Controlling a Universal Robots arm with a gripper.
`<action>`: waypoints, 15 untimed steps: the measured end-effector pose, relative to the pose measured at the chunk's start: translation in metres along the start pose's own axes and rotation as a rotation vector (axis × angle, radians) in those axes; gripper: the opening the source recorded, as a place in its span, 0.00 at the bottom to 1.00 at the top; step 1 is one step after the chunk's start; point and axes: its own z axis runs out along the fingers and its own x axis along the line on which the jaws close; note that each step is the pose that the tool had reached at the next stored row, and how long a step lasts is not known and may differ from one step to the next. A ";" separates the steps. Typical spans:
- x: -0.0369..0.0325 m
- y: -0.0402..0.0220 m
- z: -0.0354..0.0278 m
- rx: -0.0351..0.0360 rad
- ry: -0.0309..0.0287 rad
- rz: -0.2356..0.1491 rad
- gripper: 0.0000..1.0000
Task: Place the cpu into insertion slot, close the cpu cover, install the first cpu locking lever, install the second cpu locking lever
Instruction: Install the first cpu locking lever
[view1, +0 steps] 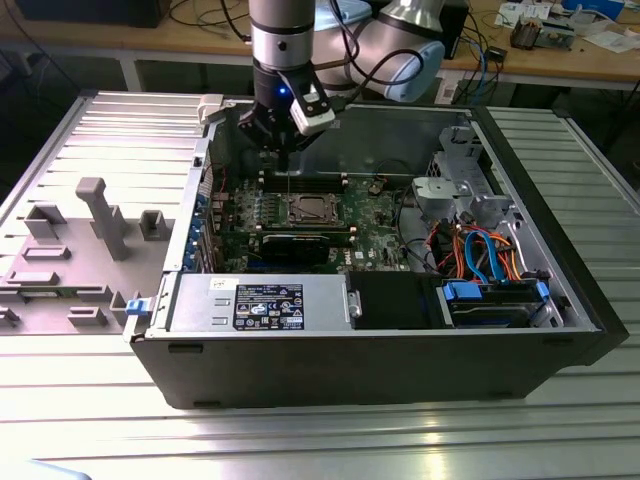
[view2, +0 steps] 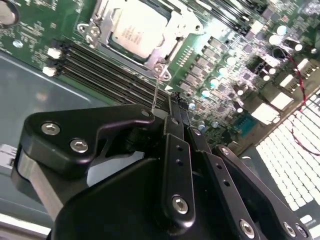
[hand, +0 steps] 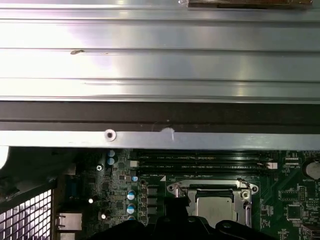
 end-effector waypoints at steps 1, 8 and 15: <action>-0.0024 0.0000 0.0003 0.0001 -0.0002 0.000 0.11; -0.0099 -0.0001 0.0021 0.0016 -0.0009 0.000 0.11; -0.0104 -0.0001 0.0028 0.0015 -0.0010 0.000 0.11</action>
